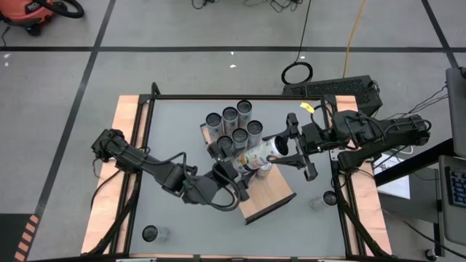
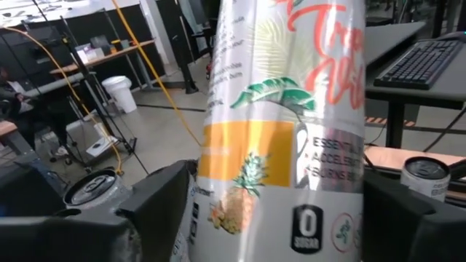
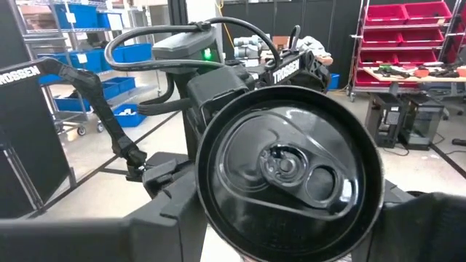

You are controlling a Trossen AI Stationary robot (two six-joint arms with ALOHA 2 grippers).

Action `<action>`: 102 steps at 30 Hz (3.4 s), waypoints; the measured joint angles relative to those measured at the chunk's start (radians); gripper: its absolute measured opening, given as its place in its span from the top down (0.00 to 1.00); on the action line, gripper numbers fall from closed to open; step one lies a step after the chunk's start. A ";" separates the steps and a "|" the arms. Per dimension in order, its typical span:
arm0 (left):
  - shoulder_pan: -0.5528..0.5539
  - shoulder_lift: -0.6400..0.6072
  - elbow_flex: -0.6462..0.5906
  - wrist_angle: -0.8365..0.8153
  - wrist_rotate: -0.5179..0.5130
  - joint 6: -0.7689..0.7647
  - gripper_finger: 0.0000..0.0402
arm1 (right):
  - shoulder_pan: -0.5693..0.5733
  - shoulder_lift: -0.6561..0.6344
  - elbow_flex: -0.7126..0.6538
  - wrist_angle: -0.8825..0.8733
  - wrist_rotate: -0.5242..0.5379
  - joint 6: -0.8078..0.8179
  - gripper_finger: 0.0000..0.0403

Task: Place canned beverage on shelf
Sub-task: Put the top right white-yellow soda can on the shelf

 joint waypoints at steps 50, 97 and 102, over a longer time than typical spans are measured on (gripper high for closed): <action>-0.105 0.079 -0.001 0.177 0.388 -0.132 0.37 | 0.249 0.147 0.000 0.133 -0.258 -0.281 0.31; -0.137 0.079 -0.001 0.235 0.330 -0.051 0.34 | 0.368 0.122 -0.001 0.105 0.099 -0.254 0.39; -0.138 0.079 -0.001 0.235 0.312 -0.051 0.34 | 0.369 0.121 -0.001 0.081 0.101 -0.275 0.42</action>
